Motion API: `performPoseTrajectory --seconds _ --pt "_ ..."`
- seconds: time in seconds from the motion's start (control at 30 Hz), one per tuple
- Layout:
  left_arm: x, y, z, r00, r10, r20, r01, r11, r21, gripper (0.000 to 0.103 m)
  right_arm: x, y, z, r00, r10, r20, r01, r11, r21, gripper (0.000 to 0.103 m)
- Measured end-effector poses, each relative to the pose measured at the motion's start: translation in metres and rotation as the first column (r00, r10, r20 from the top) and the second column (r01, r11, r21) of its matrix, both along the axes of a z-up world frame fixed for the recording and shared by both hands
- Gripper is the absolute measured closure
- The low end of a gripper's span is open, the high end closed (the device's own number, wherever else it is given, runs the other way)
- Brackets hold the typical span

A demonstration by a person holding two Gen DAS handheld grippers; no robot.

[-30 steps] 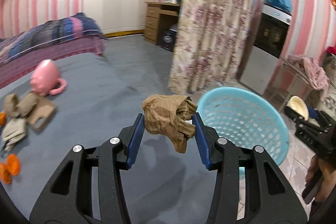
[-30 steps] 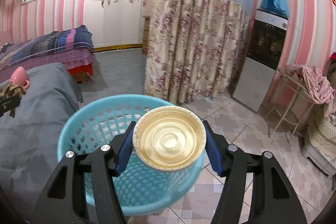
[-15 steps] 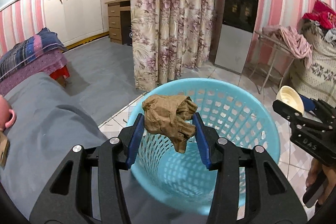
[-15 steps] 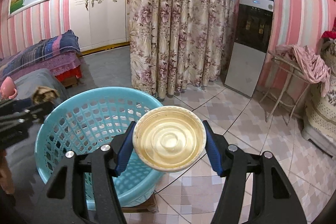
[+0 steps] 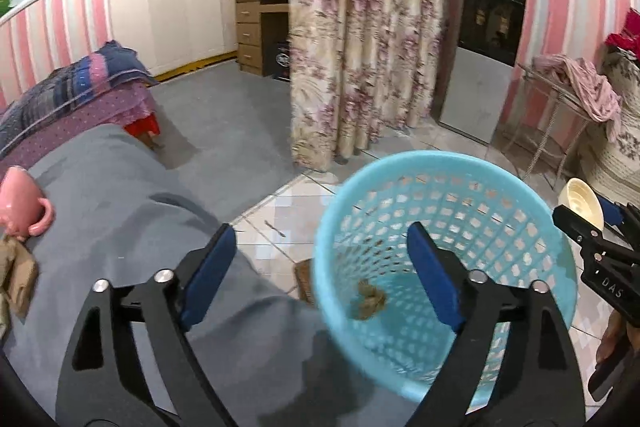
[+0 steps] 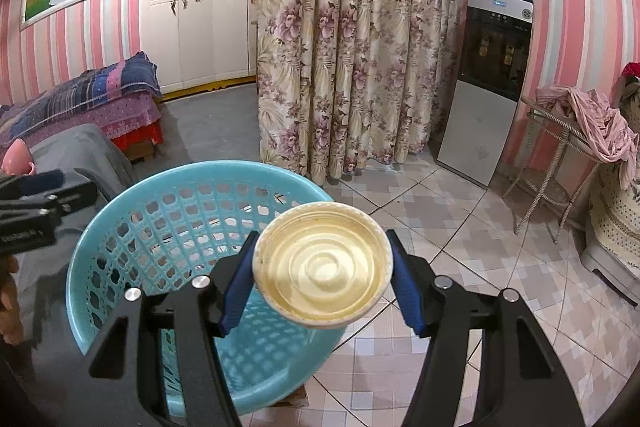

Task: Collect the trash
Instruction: 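Carry both items over the blue basket and open both tools to drop them, then move both tools back over the table toward the orange peels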

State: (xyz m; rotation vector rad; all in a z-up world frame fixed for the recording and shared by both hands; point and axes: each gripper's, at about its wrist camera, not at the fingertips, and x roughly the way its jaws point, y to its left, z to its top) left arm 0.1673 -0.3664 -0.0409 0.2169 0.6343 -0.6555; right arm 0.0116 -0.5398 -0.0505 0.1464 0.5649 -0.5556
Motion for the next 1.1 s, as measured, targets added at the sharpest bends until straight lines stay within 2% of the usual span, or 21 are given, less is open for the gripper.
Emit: performPoseTrajectory --seconds 0.2,0.43,0.5,0.57,0.77,0.93,1.1 --pt "0.0 0.031 0.01 0.998 0.057 0.028 -0.057 0.998 0.001 0.01 0.016 0.01 -0.005 1.0 0.008 -0.009 -0.008 1.0 0.007 0.042" --pt "-0.001 0.063 0.017 0.993 0.113 0.037 -0.113 0.994 -0.005 0.008 0.042 0.022 -0.015 0.999 0.018 -0.049 -0.017 1.0 0.012 0.042" --pt "-0.002 0.07 0.02 0.991 0.125 0.047 -0.124 0.992 -0.005 0.008 0.046 0.023 -0.016 0.998 0.009 -0.058 -0.008 1.0 0.01 0.036" --pt "-0.003 0.08 0.024 0.989 0.138 0.054 -0.138 0.99 -0.01 0.008 0.044 0.023 -0.015 0.999 -0.004 -0.046 0.004 1.0 0.008 0.024" --pt "-0.004 0.106 0.032 0.984 0.174 0.049 -0.172 0.984 -0.042 0.007 0.039 0.023 -0.004 0.999 -0.028 -0.038 0.029 1.0 0.002 0.009" --pt "-0.007 0.131 0.042 0.976 0.212 0.048 -0.209 0.976 -0.064 0.006 0.039 0.036 0.012 1.0 -0.019 -0.02 0.018 1.0 -0.014 0.005" --pt "-0.012 0.164 0.052 0.964 0.262 0.052 -0.258 0.963 -0.083 0.006 0.041 0.06 0.029 1.0 0.012 0.011 -0.011 1.0 -0.024 0.005"
